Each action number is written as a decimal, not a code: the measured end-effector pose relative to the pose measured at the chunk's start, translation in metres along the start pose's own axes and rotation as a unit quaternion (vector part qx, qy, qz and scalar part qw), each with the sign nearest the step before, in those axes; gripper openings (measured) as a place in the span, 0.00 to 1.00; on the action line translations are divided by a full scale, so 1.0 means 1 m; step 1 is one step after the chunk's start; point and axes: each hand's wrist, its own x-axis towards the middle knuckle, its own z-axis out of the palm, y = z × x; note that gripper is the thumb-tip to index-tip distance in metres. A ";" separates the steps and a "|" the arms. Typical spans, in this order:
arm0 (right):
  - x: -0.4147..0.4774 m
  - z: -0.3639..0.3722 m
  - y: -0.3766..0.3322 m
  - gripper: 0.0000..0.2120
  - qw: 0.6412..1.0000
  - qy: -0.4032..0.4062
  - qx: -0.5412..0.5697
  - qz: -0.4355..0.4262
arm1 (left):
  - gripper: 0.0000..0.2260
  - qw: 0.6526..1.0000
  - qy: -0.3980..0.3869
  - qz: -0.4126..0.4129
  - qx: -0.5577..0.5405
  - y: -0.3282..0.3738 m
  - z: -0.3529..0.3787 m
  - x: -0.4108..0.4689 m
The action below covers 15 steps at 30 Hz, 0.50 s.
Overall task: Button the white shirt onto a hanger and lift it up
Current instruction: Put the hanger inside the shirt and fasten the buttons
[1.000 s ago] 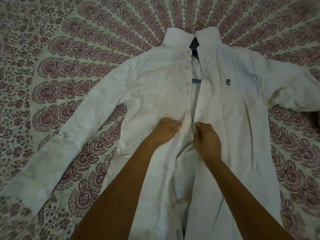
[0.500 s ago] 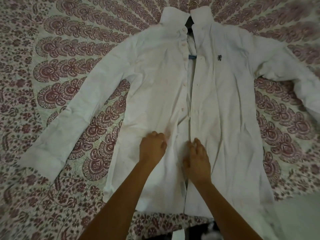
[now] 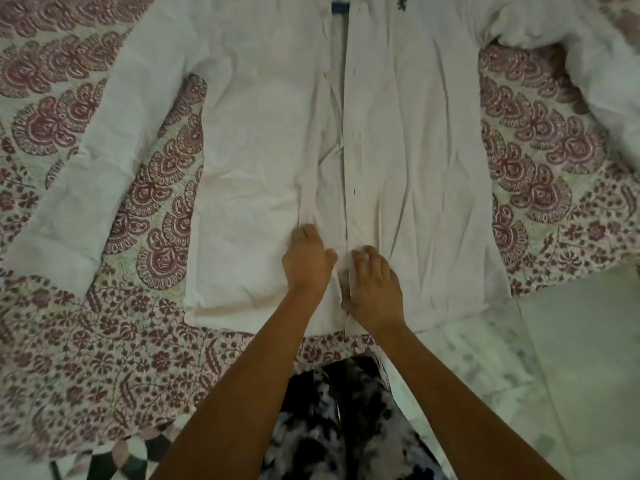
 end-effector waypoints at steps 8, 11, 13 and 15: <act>-0.028 0.009 0.015 0.21 0.978 0.057 0.200 0.005 | 0.13 0.984 -0.101 0.133 -0.064 -0.009 -0.008 -0.007; -0.038 0.014 0.019 0.17 0.980 0.033 0.197 -0.018 | 0.21 0.978 -0.154 0.134 -0.031 -0.017 0.001 -0.025; -0.043 0.017 0.021 0.17 0.979 0.027 0.201 -0.019 | 0.22 0.983 -0.138 0.120 -0.035 -0.023 0.005 -0.037; -0.047 0.020 0.022 0.19 0.977 0.028 0.212 -0.004 | 0.22 0.986 -0.123 0.107 -0.040 -0.028 0.011 -0.050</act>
